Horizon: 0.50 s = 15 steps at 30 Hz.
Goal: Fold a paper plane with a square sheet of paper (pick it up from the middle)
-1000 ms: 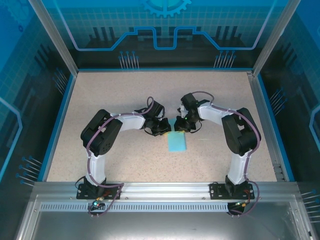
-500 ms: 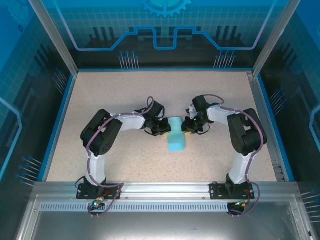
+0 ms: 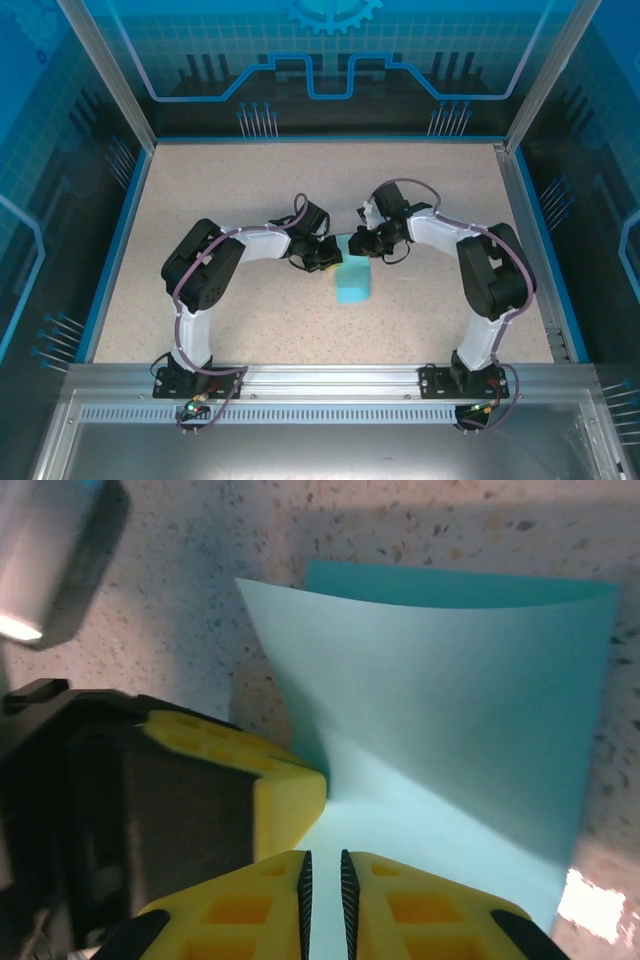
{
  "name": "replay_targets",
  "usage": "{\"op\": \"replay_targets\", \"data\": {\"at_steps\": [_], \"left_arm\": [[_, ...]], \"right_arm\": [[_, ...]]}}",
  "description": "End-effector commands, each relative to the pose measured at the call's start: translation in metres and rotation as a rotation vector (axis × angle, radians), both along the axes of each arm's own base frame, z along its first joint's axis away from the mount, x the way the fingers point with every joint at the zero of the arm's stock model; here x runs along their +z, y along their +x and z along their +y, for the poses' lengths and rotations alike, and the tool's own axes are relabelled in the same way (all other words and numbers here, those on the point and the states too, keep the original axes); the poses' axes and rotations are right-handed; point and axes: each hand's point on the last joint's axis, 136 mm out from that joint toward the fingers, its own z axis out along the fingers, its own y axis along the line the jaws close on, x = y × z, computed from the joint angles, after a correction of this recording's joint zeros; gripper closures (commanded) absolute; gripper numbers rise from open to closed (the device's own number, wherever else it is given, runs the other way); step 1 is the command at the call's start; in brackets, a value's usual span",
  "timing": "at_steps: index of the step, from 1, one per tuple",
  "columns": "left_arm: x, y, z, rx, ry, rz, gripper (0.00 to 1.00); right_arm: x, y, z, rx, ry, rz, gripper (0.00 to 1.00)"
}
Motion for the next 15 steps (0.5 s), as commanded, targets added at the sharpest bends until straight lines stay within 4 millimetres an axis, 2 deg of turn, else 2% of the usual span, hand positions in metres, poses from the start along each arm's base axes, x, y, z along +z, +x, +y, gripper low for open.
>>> {"op": "replay_targets", "data": {"at_steps": [1,7,15], "left_arm": [[-0.063,-0.05,0.046,0.015,0.243,0.212,0.92],[-0.064,-0.051,0.046,0.014,0.244,0.214,0.92],[-0.068,-0.056,0.05,0.001,0.258,0.224,0.93]], "right_arm": [[-0.012,0.005,0.004,-0.01,0.025,0.035,0.82],[-0.034,0.012,-0.017,-0.069,-0.005,0.068,0.84],[-0.041,0.025,-0.047,-0.165,-0.015,0.082,0.83]]}}
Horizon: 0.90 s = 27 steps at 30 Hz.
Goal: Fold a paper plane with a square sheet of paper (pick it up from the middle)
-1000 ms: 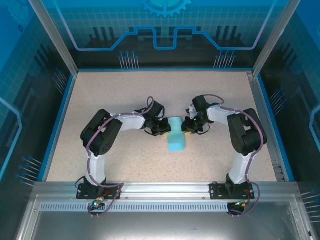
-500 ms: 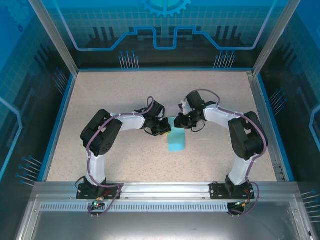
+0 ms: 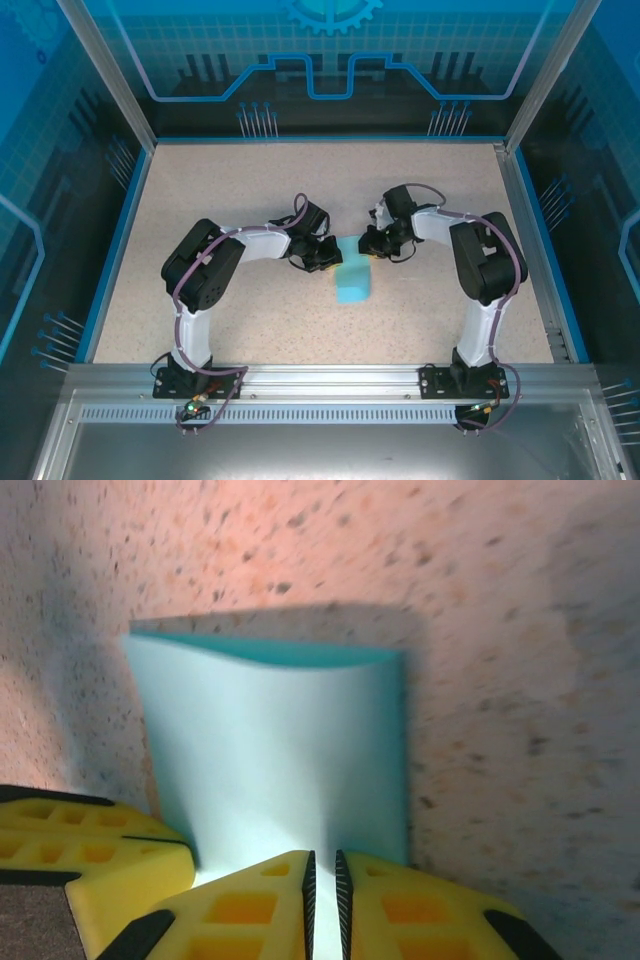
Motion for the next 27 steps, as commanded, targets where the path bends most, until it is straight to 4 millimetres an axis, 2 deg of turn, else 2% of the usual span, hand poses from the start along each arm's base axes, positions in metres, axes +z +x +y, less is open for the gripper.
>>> {"op": "replay_targets", "data": {"at_steps": [1,5,9,12,17,21,24,27], "left_arm": [[-0.067,-0.055,0.049,0.0,0.255,0.22,0.93],[-0.066,-0.054,0.047,-0.006,0.248,0.211,0.93],[-0.064,-0.052,0.046,-0.009,0.248,0.206,0.93],[-0.064,-0.051,0.045,-0.011,0.246,0.203,0.93],[-0.065,-0.052,0.045,-0.013,0.248,0.208,0.93],[-0.066,-0.053,0.046,-0.01,0.251,0.213,0.93],[-0.066,-0.053,0.045,-0.012,0.251,0.213,0.93],[-0.067,-0.055,0.045,-0.018,0.256,0.214,0.93]], "right_arm": [[-0.009,0.003,-0.017,-0.06,-0.022,0.021,0.83],[0.014,0.01,-0.018,-0.054,-0.049,-0.038,0.83],[0.049,0.012,0.001,-0.018,-0.016,-0.131,0.82],[0.058,0.009,0.019,0.016,0.008,-0.165,0.81],[0.037,0.007,0.038,0.041,0.024,-0.098,0.81],[0.022,0.014,0.042,0.037,0.03,-0.071,0.81],[0.012,0.022,0.037,0.008,0.028,-0.049,0.82],[-0.001,0.028,0.024,-0.041,0.012,-0.017,0.82]]}}
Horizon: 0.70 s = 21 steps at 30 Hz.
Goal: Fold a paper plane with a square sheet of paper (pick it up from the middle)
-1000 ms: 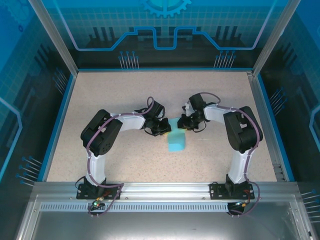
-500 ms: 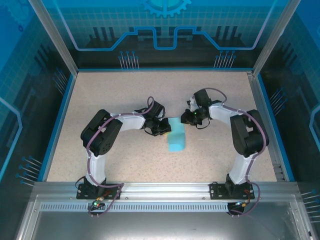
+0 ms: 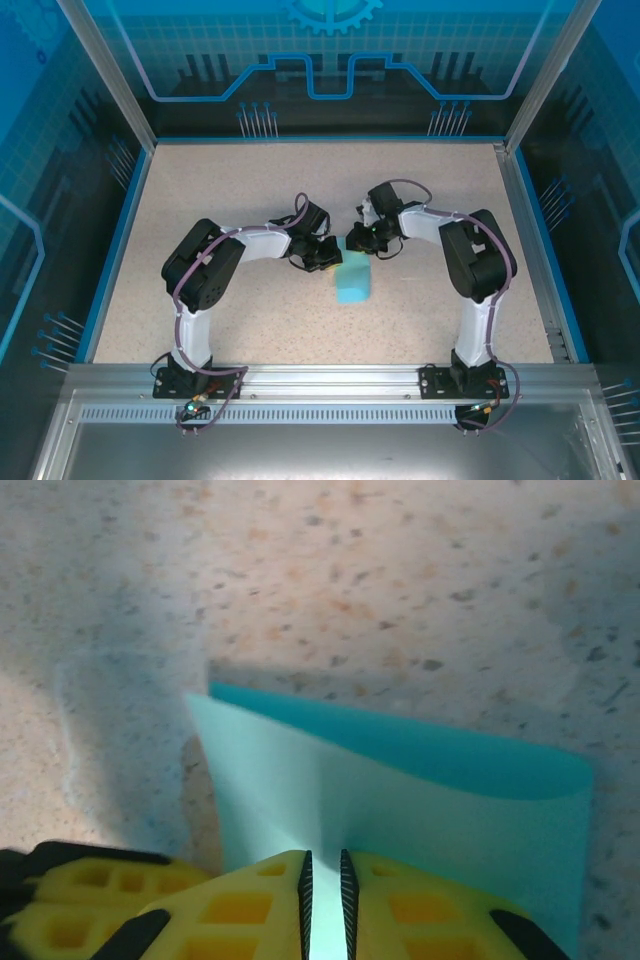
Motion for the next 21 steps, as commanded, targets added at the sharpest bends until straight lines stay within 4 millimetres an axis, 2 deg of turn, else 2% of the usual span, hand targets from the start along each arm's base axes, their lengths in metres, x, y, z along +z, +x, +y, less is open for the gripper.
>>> {"op": "replay_targets", "data": {"at_steps": [1,6,12,16,18,21], "left_arm": [[-0.068,-0.055,0.046,-0.002,0.254,0.221,0.93],[-0.07,-0.057,0.047,-0.005,0.258,0.226,0.93],[-0.069,-0.059,0.046,-0.006,0.256,0.226,0.93],[-0.07,-0.058,0.045,-0.008,0.256,0.226,0.93],[-0.07,-0.058,0.045,-0.007,0.256,0.226,0.93],[-0.071,-0.059,0.045,-0.007,0.258,0.231,0.93]], "right_arm": [[-0.004,0.018,-0.014,-0.072,0.013,0.011,0.82],[-0.011,0.033,-0.042,-0.154,-0.01,0.003,0.82],[-0.003,0.048,-0.06,-0.206,-0.035,-0.021,0.82],[0.023,0.047,-0.059,-0.201,-0.022,-0.064,0.82],[0.041,0.04,-0.055,-0.189,-0.004,-0.097,0.81],[0.058,0.019,-0.048,-0.155,0.021,-0.113,0.81]]}}
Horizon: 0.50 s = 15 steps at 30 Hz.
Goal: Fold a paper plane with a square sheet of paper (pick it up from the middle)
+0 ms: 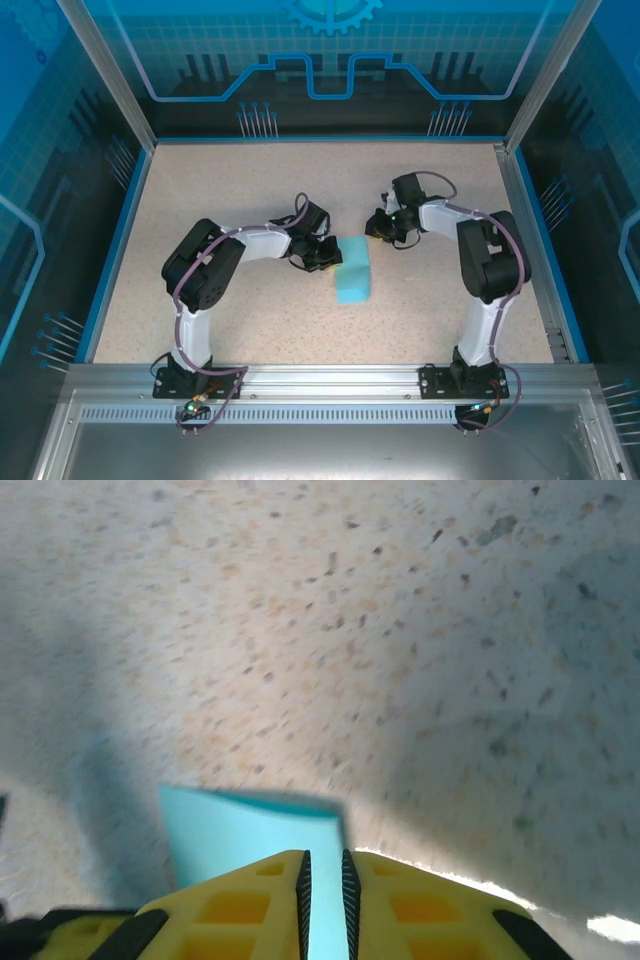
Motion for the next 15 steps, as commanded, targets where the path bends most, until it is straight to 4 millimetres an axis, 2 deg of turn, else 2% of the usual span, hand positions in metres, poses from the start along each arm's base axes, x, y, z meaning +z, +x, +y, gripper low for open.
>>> {"op": "replay_targets", "data": {"at_steps": [1,9,15], "left_arm": [[-0.07,-0.058,0.045,-0.006,0.257,0.228,0.93],[-0.073,-0.06,0.046,-0.002,0.26,0.228,0.93],[-0.075,-0.061,0.046,-0.001,0.261,0.228,0.93]], "right_arm": [[0.032,-0.022,0.008,0.034,0.034,-0.036,0.81],[0.025,-0.084,0.051,0.16,0.107,0.068,0.81],[0.001,-0.1,0.063,0.199,0.104,0.151,0.81]]}}
